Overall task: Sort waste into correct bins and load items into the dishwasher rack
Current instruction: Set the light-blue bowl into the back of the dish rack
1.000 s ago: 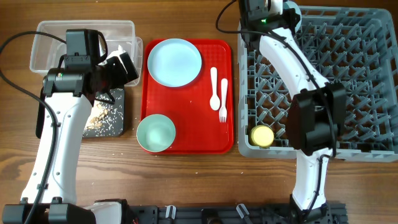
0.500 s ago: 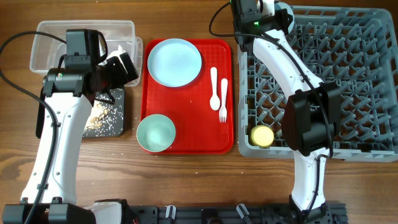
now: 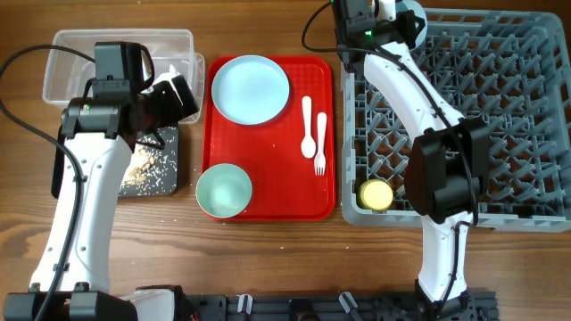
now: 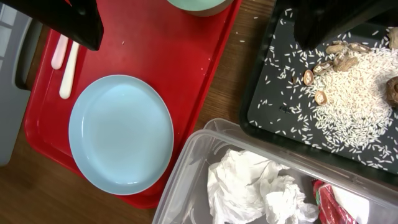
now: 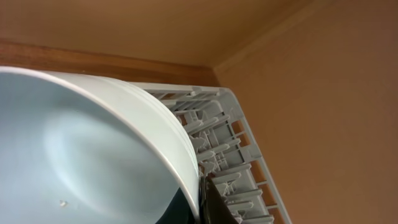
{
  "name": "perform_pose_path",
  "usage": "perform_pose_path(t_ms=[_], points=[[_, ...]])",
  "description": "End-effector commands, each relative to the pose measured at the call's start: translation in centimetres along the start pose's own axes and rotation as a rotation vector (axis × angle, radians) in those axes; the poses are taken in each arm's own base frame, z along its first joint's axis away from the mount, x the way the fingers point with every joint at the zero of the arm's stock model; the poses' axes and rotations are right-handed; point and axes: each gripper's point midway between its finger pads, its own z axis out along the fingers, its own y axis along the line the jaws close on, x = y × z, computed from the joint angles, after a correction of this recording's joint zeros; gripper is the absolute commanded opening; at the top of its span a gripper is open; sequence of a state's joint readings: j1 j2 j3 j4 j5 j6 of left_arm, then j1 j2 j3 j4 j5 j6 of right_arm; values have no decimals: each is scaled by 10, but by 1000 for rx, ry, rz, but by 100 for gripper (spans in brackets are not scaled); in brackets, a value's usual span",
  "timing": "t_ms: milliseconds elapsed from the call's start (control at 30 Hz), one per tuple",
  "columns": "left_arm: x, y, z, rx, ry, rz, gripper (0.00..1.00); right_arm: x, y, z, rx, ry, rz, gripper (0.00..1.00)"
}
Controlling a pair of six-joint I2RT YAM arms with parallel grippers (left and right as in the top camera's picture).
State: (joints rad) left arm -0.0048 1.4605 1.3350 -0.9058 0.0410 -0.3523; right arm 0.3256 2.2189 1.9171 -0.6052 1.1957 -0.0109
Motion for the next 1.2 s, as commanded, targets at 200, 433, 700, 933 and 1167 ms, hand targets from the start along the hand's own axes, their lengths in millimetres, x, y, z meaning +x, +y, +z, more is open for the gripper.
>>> perform_pose_path(t_ms=[200,433,700,933,1167], points=[[-4,0,-3,-9,-15,11,100,21,21,16,91,28,-156,5],[-4,0,-3,-9,-15,11,100,22,24,15,88,28,-198,5],[-4,0,-3,-9,-15,11,100,18,35,-1,65,1,-296,5],[-4,0,-3,-9,-15,11,100,17,40,-7,47,-9,-301,21],[-4,0,-3,-9,-15,12,100,16,43,-11,39,-16,-306,38]])
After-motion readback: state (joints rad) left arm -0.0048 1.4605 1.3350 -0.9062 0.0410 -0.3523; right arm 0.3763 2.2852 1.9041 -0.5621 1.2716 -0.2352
